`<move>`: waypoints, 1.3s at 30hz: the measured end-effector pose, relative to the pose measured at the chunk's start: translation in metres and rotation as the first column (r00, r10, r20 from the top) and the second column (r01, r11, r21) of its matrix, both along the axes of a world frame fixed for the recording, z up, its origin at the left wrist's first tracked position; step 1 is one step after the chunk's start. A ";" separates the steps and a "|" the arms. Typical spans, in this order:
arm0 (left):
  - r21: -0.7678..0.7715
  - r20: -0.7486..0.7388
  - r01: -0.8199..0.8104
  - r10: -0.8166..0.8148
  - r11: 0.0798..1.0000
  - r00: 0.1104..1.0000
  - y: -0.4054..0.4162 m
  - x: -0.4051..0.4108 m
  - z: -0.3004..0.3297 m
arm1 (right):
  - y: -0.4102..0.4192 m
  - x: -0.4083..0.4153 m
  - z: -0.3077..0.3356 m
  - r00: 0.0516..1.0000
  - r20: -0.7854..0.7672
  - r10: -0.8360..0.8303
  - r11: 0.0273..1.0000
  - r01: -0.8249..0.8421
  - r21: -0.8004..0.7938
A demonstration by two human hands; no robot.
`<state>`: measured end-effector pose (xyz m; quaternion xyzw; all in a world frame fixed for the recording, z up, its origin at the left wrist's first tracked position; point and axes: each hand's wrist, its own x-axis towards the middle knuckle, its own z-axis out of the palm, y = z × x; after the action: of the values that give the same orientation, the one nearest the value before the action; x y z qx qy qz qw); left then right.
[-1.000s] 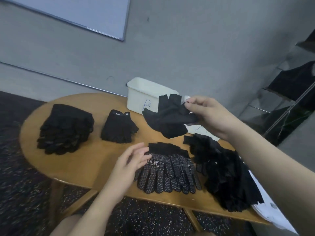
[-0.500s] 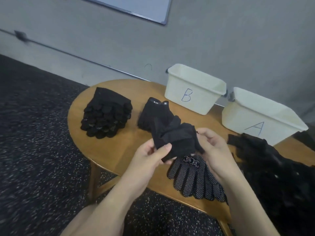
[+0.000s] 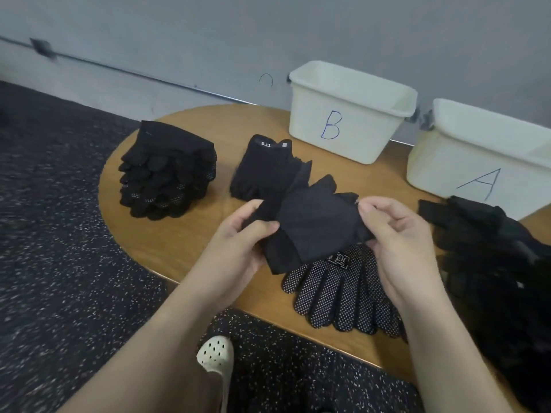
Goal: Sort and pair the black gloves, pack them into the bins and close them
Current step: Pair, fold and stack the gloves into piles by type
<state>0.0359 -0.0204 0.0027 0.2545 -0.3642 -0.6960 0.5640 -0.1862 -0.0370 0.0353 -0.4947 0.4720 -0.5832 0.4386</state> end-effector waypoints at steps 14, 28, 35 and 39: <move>-0.003 -0.034 -0.017 0.017 1.000 0.999 0.003 -0.031 0.005 | 0.016 -0.027 0.005 0.893 0.414 0.178 0.912 -0.308 0.271; -0.250 0.668 -0.209 0.324 0.946 0.670 0.011 -0.017 -0.012 | 0.003 -0.010 -0.011 0.944 -0.327 0.045 0.991 -0.001 0.135; -0.161 0.726 -0.331 0.339 0.930 0.598 0.012 0.003 -0.003 | -0.008 0.014 -0.019 0.901 -0.434 0.003 0.988 0.065 0.141; -0.217 0.776 -0.370 0.390 0.903 0.496 0.012 0.016 -0.004 | -0.007 0.026 -0.023 0.807 -0.588 -0.057 0.992 0.112 0.058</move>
<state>0.0523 -0.0081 -0.0011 0.6081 -0.5213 -0.3592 0.4790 -0.1604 -0.0445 0.0122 -0.6084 0.6314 -0.3996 0.2675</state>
